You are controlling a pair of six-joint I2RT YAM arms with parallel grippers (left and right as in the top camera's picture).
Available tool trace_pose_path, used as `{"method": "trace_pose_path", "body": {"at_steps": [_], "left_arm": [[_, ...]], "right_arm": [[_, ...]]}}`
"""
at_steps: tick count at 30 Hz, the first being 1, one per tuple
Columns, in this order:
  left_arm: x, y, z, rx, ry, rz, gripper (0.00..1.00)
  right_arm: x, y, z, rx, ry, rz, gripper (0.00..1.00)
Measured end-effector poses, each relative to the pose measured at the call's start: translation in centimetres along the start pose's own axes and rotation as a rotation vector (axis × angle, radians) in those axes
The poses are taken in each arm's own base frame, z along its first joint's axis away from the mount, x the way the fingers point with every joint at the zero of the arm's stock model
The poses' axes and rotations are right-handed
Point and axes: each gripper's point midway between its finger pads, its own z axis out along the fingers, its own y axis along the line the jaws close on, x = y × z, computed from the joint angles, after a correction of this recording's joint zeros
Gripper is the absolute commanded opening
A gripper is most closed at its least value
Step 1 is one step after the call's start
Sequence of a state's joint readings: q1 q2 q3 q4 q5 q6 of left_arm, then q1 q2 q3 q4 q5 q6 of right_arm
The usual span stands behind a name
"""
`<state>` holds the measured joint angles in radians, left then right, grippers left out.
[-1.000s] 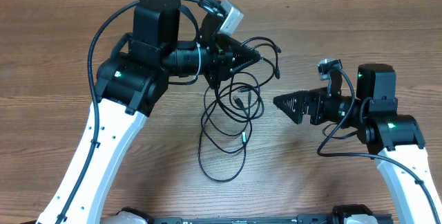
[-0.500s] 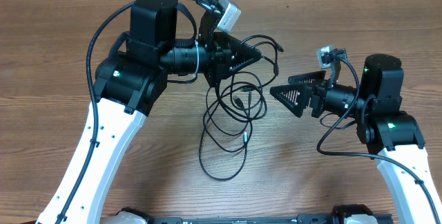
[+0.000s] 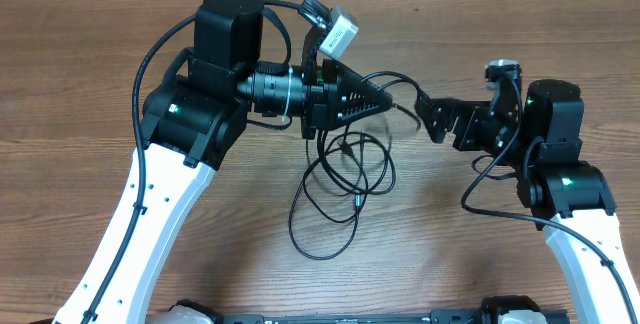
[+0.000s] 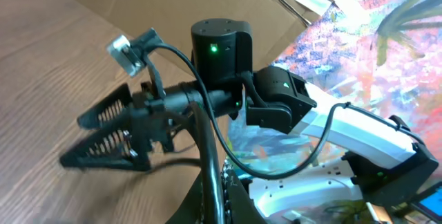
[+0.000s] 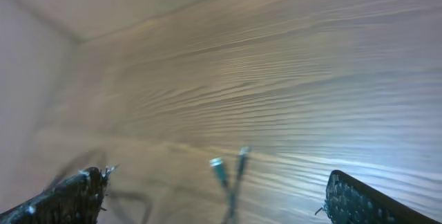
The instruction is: Untangle cables
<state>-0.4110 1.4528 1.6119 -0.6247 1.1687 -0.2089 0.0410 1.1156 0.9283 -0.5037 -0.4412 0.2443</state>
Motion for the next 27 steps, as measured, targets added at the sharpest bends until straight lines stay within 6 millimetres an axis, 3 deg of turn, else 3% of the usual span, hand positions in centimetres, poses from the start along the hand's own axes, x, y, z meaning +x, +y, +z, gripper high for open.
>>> {"method": "trace_pose_path", "body": {"at_steps": [6, 11, 14, 22, 27], "left_arm": [[0.1, 0.3, 0.0, -0.014, 0.0, -0.009, 0.04], [0.0, 0.7, 0.0, -0.038, -0.005, -0.009, 0.04], [-0.2, 1.4, -0.1, -0.082, -0.014, -0.009, 0.04], [-0.8, 4.6, -0.6, -0.268, -0.054, -0.018, 0.04], [-1.1, 5.9, -1.1, -0.347, -0.081, -0.072, 0.04]], "right_arm": [[-0.3, -2.3, -0.2, 0.13, -0.026, 0.04, 1.0], [0.0, -2.3, -0.2, 0.126, -0.015, 0.046, 1.0], [0.5, -1.1, -0.1, 0.06, 0.016, 0.026, 1.0], [2.3, 4.2, -0.7, -0.259, 0.109, -0.064, 1.0], [2.0, 6.5, -1.4, -0.396, 0.103, -0.109, 1.0]]}}
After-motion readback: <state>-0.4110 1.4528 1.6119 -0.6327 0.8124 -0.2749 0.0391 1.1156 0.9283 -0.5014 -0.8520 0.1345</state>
